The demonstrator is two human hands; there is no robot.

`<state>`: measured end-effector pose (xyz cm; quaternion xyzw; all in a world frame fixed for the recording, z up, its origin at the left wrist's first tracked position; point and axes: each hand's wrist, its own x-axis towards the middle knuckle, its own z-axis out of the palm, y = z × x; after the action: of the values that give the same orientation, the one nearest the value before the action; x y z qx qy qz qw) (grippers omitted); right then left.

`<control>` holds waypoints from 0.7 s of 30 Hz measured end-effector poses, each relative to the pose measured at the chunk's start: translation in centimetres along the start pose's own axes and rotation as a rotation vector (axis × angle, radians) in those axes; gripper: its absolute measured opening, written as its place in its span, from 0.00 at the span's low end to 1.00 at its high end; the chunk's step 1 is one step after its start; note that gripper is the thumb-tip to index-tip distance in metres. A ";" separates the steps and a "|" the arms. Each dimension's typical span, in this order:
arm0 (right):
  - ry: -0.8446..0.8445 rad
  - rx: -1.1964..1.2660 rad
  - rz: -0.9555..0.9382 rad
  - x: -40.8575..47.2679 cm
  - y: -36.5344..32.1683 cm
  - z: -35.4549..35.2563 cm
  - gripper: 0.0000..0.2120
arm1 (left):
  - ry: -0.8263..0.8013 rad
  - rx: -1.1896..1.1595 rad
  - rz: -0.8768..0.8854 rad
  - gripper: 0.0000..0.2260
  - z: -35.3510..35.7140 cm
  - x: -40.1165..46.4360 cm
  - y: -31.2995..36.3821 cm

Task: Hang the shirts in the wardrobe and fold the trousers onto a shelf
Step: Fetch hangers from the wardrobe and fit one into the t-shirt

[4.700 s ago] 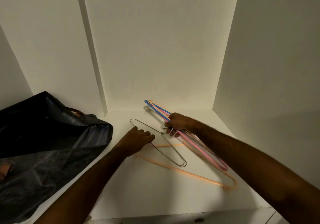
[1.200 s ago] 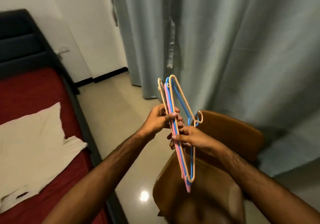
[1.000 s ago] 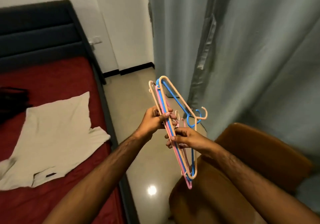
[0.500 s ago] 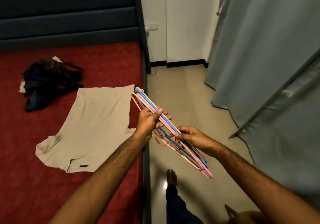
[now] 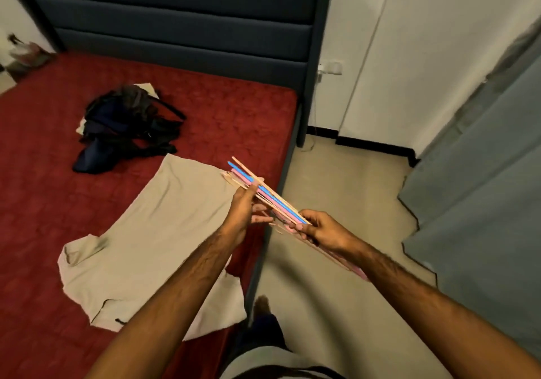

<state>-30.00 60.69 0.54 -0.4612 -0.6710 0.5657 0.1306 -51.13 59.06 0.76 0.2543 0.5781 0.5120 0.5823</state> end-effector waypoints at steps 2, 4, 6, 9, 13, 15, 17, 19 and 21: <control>-0.069 -0.130 -0.034 4.0 -0.4 -1.7 0.06 | 0.093 -0.045 -0.043 0.23 -2.3 2.6 0.5; -0.147 -0.271 -0.091 8.2 -1.0 -3.6 0.06 | 0.156 -0.185 -0.082 0.32 -5.1 5.3 0.9; -0.205 -0.396 -0.171 12.5 -2.0 -5.4 0.07 | 0.166 -0.353 -0.106 0.40 -8.1 8.0 1.2; -0.285 -0.543 -0.313 18.2 -4.0 -7.8 0.11 | 0.163 -0.426 -0.141 0.42 -12.4 11.5 2.2; -0.429 -0.735 -0.495 27.1 -6.6 -11.4 0.07 | 0.027 -0.337 -0.320 0.36 -16.1 16.7 4.6; -0.483 -0.829 -0.588 31.6 -6.9 -12.4 0.10 | -0.036 -0.240 -0.421 0.35 -17.0 18.8 5.3; -0.531 -0.899 -0.707 34.8 -6.8 -12.3 0.15 | -0.098 -0.091 -0.492 0.35 -17.1 20.2 5.5; -0.621 -0.984 -0.869 38.3 -7.2 -11.8 0.14 | -0.108 0.155 -0.506 0.32 -16.6 21.5 6.0; -0.708 -1.067 -0.999 42.2 -7.9 -11.1 0.13 | -0.068 0.365 -0.460 0.24 -15.2 22.5 6.4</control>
<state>-48.74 100.63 -3.50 0.0989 -0.9786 0.1568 -0.0896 -71.60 76.77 -5.95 0.2340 0.6832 0.2452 0.6468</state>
